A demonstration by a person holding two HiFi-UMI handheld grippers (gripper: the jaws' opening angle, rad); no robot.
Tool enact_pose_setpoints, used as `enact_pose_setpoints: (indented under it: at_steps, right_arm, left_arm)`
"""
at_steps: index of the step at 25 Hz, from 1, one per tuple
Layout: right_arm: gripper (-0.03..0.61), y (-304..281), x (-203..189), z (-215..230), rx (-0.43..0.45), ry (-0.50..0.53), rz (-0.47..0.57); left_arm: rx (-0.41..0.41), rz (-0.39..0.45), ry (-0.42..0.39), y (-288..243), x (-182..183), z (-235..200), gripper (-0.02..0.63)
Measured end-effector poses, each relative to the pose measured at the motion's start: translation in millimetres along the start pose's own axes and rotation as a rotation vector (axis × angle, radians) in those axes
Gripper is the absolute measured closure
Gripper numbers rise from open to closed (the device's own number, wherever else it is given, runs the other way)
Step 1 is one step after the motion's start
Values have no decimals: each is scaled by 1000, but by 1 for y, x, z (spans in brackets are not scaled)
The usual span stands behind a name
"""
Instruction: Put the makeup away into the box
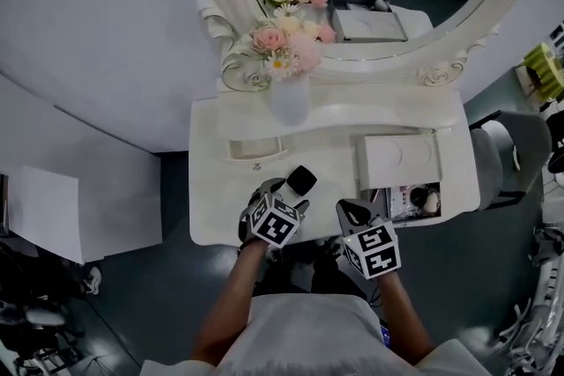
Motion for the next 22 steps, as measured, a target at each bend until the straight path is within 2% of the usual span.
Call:
enact_pose_setpoints:
  at_steps: [3,9,19,22]
  right_arm:
    - [581,-9,4,6,6,8,-11]
    - [581,-15,-1,26,-21,-5,-42]
    - [581,-8,-18,44,-57,-66,-51]
    - [581,-5,-19,47,-64,-76,-44]
  left_arm:
    - [-8,-33,16,-19,-2,-9,256]
    - [-23,-66,28,-45,1,-14,255]
    - [26,-96,0,-63,4,-13,253]
    - [38,-98,6,-63,4,-13,270]
Point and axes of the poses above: the fingertips, and each gripper's own axes: y backward along the fingers, z to its right, x out of its top, the point moved 7 cm from there along y, backward along the fingers, and after that the axes turned 3 degrees about -z, right-handed, at the moved point
